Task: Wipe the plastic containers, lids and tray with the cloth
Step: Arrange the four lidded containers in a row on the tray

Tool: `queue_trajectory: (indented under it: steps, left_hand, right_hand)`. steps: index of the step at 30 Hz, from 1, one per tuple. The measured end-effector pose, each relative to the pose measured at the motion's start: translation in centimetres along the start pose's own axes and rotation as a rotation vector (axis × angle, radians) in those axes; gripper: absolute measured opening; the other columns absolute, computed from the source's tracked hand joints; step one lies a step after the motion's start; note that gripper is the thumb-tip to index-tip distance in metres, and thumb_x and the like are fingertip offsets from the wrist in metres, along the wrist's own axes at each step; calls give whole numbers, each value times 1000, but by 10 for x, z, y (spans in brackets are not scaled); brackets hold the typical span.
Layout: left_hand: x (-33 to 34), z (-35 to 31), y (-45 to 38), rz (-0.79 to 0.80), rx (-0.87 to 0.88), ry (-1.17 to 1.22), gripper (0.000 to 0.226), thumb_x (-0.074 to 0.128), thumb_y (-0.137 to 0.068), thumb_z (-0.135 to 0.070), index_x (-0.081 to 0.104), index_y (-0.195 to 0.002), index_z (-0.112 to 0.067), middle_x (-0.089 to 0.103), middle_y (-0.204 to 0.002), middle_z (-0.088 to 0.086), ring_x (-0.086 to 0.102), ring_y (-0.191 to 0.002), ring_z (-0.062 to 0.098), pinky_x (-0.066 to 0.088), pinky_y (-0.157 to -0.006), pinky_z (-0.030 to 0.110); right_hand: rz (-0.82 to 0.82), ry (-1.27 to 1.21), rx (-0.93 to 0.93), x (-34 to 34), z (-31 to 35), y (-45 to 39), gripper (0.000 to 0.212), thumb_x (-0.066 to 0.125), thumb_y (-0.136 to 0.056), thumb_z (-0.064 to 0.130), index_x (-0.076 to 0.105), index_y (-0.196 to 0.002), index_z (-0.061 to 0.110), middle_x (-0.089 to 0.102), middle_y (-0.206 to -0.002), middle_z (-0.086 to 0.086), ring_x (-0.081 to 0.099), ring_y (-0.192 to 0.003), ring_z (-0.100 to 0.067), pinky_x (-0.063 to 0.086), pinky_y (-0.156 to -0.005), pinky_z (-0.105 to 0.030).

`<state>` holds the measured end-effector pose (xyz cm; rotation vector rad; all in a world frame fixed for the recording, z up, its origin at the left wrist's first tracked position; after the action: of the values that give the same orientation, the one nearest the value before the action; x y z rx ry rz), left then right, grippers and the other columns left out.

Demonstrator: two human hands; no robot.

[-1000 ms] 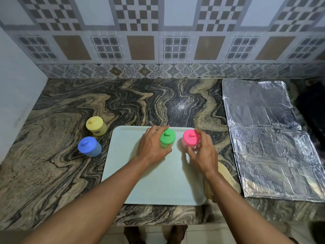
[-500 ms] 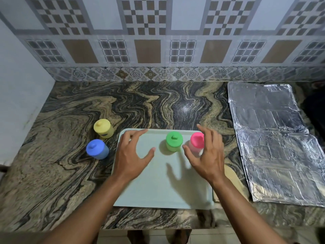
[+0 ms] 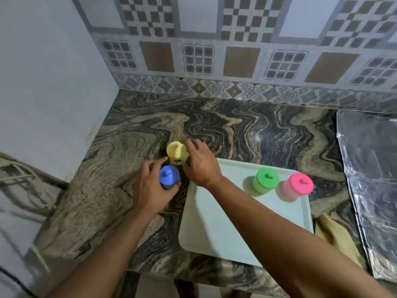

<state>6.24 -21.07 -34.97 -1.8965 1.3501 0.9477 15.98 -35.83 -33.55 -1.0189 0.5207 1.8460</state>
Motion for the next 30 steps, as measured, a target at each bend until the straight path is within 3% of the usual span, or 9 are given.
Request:
queue_trajectory:
  steps: [3, 6, 9, 13, 16, 21, 23, 26, 30]
  left_hand:
    - [9, 9, -2, 37, 5, 6, 75, 75, -67, -57, 60, -133, -24, 55, -125, 5, 65, -108, 36, 59, -81, 51]
    - [12, 11, -2, 61, 5, 38, 67, 89, -73, -35, 61, -133, -24, 59, -124, 7, 65, -108, 37, 57, -78, 48]
    - [13, 13, -3, 61, 11, 67, 66, 90, -75, -29, 61, -134, -23, 59, -126, 6, 64, -112, 37, 56, -78, 46]
    - [5, 1, -5, 6, 52, 132, 66, 91, -75, -26, 63, -134, -23, 60, -128, 5, 65, -114, 35, 48, -77, 35]
    - [2, -18, -10, -3, 114, 158, 66, 90, -75, -26, 62, -135, -24, 62, -128, 4, 63, -117, 32, 50, -85, 36]
    - [23, -59, -20, 81, 218, 196, 65, 83, -74, -33, 64, -135, -22, 63, -125, 2, 64, -114, 28, 50, -91, 34]
    - [35, -69, -21, 119, 248, 194, 65, 82, -73, -33, 64, -134, -22, 63, -125, 1, 64, -115, 28, 50, -93, 33]
    - [53, -74, -20, 175, 254, 163, 65, 87, -72, -25, 65, -133, -22, 63, -126, 1, 63, -115, 26, 40, -89, 21]
    - [67, -72, -19, 199, 272, 157, 65, 85, -72, -28, 65, -134, -20, 64, -128, 2, 64, -117, 27, 41, -92, 24]
  right_hand:
    - [39, 5, 27, 18, 0, -25, 69, 74, -88, 24, 49, -152, 16, 53, -142, -19, 52, -128, -44, 50, -100, -49]
    - [91, 60, 48, 28, 0, -37, 69, 72, -90, 24, 46, -154, 19, 51, -147, -18, 53, -130, -43, 49, -96, -46]
    - [100, 80, 70, 24, 1, -36, 68, 73, -90, 25, 45, -152, 20, 49, -147, -18, 61, -118, -47, 53, -87, -48]
    - [-99, -22, 133, -1, -10, -3, 66, 77, -88, 27, 50, -147, 19, 52, -141, -14, 65, -106, -47, 57, -77, -48]
    - [-252, -61, 217, -19, -32, 37, 62, 77, -89, 29, 53, -145, 20, 57, -132, -11, 65, -100, -44, 54, -72, -44]
    - [-335, -93, 336, -32, -72, 107, 63, 77, -85, 23, 53, -143, 23, 56, -128, -5, 71, -86, -35, 57, -77, -41]
    - [-320, -73, 383, -33, -86, 125, 64, 77, -85, 23, 52, -144, 24, 56, -126, -4, 70, -87, -33, 58, -72, -41]
    - [-301, -71, 420, -35, -97, 133, 65, 77, -86, 22, 52, -146, 24, 57, -128, -6, 67, -91, -34, 56, -71, -40]
    - [-286, -67, 416, -38, -98, 131, 65, 75, -88, 21, 52, -149, 22, 56, -135, -9, 64, -108, -39, 57, -76, -45]
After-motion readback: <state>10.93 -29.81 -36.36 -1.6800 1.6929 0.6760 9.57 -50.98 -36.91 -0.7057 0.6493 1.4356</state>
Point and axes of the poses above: each hand's wrist, its own y-axis away from the middle knuckle, its own x-axis out of the palm, z = x × y, the point moved 4 cm from there along -y, towards the middle knuckle
